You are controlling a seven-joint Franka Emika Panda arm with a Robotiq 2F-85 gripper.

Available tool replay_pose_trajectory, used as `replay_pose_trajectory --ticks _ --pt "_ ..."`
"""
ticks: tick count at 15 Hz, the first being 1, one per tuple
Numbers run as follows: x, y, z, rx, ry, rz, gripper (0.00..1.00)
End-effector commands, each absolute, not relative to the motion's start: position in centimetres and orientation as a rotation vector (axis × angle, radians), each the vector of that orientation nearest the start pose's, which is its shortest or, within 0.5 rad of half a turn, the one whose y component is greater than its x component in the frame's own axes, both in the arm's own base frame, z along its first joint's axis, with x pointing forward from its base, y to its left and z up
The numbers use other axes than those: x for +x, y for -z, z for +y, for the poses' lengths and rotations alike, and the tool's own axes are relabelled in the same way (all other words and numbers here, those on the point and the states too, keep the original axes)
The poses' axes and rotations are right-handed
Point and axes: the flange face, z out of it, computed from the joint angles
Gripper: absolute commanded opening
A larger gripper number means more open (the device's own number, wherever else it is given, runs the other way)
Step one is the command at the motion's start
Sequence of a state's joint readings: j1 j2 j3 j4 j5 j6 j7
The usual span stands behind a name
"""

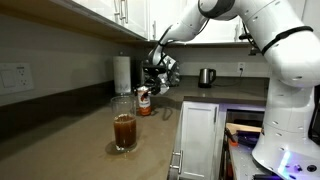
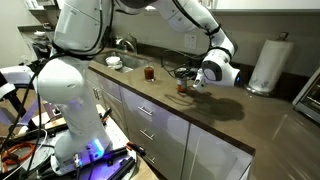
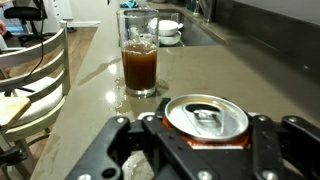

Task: Pour the contents of the can into the glass

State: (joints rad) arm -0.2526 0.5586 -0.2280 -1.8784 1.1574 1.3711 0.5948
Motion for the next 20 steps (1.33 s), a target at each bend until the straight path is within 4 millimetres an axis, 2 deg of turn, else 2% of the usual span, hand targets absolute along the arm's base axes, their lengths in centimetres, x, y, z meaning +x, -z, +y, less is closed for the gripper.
replay_pose_trajectory --ticks 1,4,5,6,10,20 --pt "55.0 -23.0 -15.3 -1.345 -1.12 1.348 0.26" --pt "55.1 -22.8 -15.4 -1.344 -1.128 1.35 0.26" --pt "55.1 -22.8 -15.4 -1.344 -1.129 1.352 0.6" --pt "55.1 -22.9 -15.4 -1.345 -1.129 1.352 0.77" --pt "54.9 -23.1 -15.4 -1.35 -1.128 1.366 0.98" --pt "54.1 -23.9 -16.4 -1.346 -1.111 1.459 1.0"
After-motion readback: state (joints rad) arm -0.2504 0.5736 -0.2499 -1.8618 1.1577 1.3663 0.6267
